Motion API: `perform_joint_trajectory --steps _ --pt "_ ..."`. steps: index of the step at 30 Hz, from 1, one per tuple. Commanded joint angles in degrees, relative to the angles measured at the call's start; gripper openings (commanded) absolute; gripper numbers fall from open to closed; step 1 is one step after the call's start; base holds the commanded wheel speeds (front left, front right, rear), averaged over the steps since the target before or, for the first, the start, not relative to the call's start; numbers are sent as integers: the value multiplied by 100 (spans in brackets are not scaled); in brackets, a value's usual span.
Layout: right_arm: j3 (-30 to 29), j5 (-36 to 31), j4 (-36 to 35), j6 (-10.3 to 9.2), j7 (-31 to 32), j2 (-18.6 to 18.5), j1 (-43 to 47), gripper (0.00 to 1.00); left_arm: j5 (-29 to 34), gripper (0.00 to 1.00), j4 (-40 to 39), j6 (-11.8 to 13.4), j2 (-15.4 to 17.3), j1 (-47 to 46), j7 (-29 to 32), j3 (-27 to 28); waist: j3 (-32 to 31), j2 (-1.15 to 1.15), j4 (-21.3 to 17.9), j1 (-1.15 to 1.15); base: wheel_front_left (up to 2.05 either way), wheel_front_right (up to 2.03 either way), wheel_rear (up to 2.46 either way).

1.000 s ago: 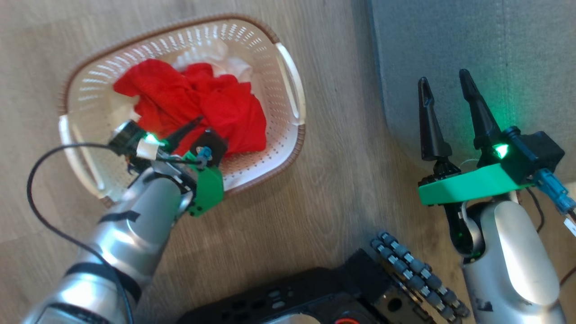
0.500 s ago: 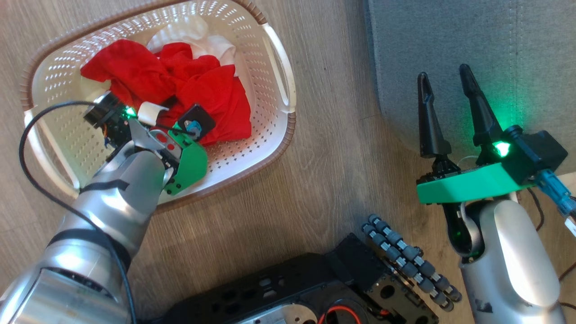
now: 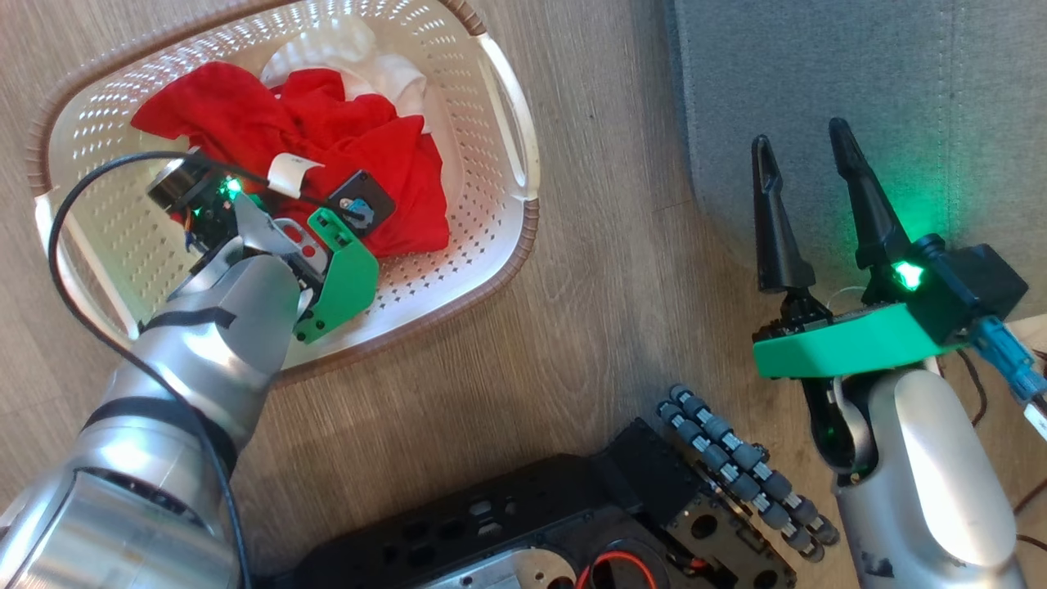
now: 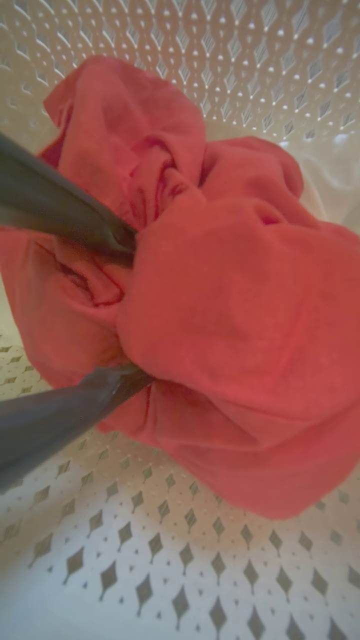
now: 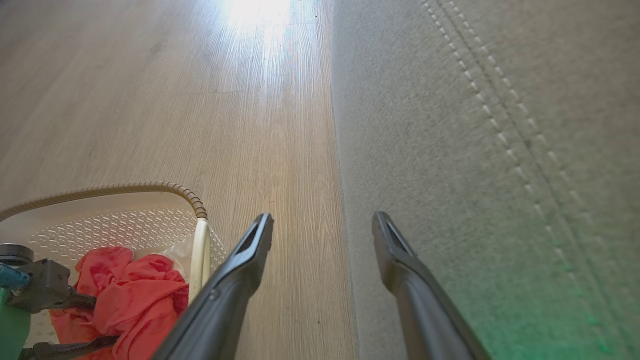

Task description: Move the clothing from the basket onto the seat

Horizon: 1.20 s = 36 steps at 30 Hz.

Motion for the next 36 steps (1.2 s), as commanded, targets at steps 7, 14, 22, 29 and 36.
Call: perform_joint_trajectory --steps 7,14,22,29,36 --pt "140 -43 -152 3 -35 -59 314 100 -218 0 -17 -167 27 127 246 79 -10 0 33 0 0 0 0" --pt "196 -69 -149 3 -35 -59 246 100 -259 0 -16 -179 64 156 166 10 -65 0 68 0 0 0 0" --pt "216 -96 -68 3 -35 -59 11 100 -516 0 -16 10 21 223 -180 136 -325 0 106 0 0 0 0" --pt "238 -251 97 3 -35 -59 -165 100 -807 0 -16 30 -85 432 -518 255 -816 0 269 0 0 0 0" --pt "198 -425 309 3 -35 -59 -79 100 -1138 0 -116 109 -193 816 -800 328 -1610 0 561 0 0 0 0"
